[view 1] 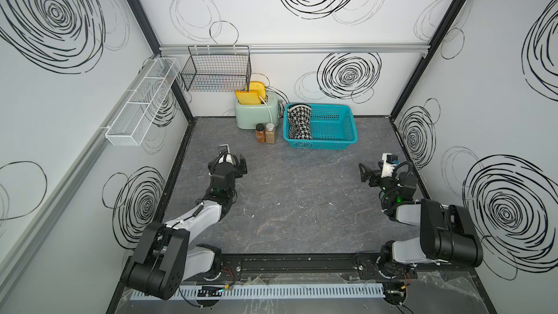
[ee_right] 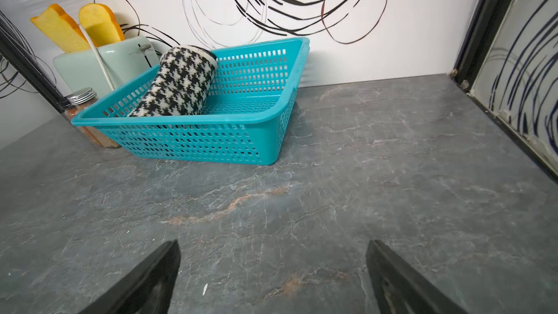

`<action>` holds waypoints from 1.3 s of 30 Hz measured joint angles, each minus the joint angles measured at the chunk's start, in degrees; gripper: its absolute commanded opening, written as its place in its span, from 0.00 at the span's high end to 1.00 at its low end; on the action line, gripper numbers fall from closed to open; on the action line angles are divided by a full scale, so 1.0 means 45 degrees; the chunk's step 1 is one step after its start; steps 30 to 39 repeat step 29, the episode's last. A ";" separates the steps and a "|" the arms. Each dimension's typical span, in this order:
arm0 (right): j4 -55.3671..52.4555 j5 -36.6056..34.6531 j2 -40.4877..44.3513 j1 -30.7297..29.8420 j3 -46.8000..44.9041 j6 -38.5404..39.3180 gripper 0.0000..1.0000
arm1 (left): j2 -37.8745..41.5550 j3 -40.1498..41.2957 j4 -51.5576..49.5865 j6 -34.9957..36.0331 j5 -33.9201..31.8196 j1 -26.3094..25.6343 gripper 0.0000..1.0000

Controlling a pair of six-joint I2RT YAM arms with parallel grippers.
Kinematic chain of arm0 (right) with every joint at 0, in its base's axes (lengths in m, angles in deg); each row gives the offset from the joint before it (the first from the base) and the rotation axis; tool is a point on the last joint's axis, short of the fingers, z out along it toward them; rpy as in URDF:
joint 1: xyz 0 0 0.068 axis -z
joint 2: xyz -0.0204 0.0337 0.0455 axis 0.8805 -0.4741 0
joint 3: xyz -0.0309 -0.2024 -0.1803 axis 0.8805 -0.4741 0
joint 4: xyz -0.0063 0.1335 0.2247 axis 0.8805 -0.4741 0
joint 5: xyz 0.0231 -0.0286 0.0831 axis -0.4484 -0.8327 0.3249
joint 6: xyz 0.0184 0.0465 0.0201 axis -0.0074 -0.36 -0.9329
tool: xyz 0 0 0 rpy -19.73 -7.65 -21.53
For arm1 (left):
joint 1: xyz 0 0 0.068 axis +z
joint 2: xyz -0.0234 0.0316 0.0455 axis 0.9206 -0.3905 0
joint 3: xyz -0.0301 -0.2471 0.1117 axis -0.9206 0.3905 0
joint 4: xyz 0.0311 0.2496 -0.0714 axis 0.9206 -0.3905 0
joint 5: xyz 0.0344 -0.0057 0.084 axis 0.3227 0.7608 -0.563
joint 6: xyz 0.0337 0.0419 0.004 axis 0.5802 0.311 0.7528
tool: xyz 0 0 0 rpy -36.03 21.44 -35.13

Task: Roll up the scarf and place it into the basket
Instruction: Reset both arms

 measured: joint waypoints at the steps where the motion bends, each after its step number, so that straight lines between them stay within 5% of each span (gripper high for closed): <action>1: -0.0049 -0.0350 -0.0170 -0.0194 0.0073 0.0121 0.01 | 0.0029 0.0559 0.0743 0.0058 -0.0029 0.0170 0.02; 6: 0.1277 -0.3143 -0.0627 -0.2118 -0.0330 0.0617 0.01 | -0.1156 0.2011 0.3109 0.0563 0.0015 0.0500 0.02; 13: 0.1593 -0.5153 -0.0772 -0.2307 -0.0534 0.0874 0.01 | -0.2851 0.2424 0.6071 0.0733 0.1195 0.1117 0.02; 39: 0.1637 -0.5561 -0.0763 -0.2385 -0.0534 0.1103 0.01 | -0.2851 0.2433 0.7159 0.0840 0.1428 0.1103 0.02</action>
